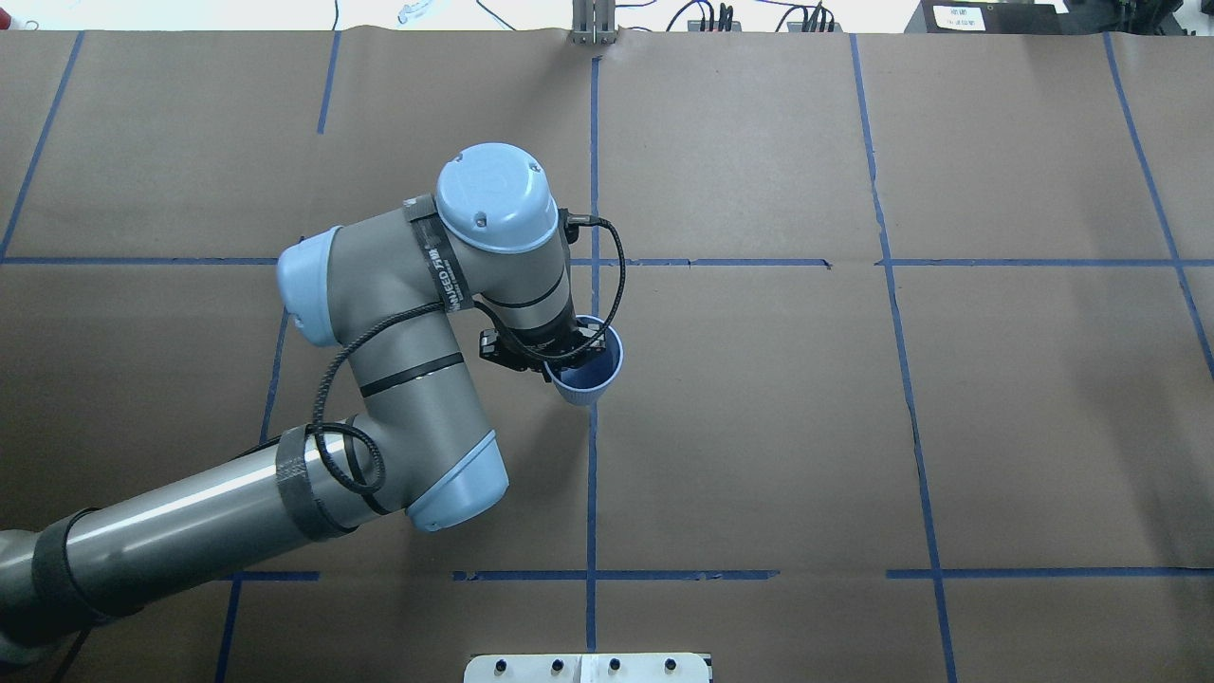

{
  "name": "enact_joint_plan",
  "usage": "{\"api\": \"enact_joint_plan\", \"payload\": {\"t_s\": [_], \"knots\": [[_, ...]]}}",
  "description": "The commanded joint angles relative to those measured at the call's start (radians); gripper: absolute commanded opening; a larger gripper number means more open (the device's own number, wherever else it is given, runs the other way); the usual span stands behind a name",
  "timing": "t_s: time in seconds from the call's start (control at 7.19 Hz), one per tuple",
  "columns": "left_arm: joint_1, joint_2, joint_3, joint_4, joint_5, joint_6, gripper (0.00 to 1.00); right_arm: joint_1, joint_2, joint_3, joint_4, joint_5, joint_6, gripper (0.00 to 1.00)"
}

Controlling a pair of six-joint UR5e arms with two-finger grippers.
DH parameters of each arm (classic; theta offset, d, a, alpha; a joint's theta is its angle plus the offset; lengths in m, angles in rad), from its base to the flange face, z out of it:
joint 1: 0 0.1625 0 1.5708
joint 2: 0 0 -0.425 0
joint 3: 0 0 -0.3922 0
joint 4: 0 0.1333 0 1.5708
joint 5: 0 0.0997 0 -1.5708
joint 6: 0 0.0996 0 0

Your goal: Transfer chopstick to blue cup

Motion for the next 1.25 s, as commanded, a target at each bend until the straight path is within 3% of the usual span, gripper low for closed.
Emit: {"api": "enact_joint_plan", "payload": {"t_s": [0.0, 0.83, 0.97, 1.11], "knots": [[0.026, -0.011, 0.055, -0.039, 0.002, -0.001, 0.0, -0.001, 0.0, 0.0, 0.0, 0.001, 0.0, 1.0], [0.035, -0.011, 0.092, -0.096, 0.002, -0.001, 0.03, -0.009, 0.0, 0.0, 0.0, 0.017, 0.0, 1.0], [0.035, -0.011, 0.09, -0.096, 0.002, 0.001, 0.27, -0.009, 0.0, 0.0, 0.0, 0.017, 0.0, 1.0], [0.035, -0.008, 0.09, -0.093, 0.003, -0.001, 0.93, -0.009, 0.0, 0.0, 0.0, 0.017, -0.001, 1.0]]}}
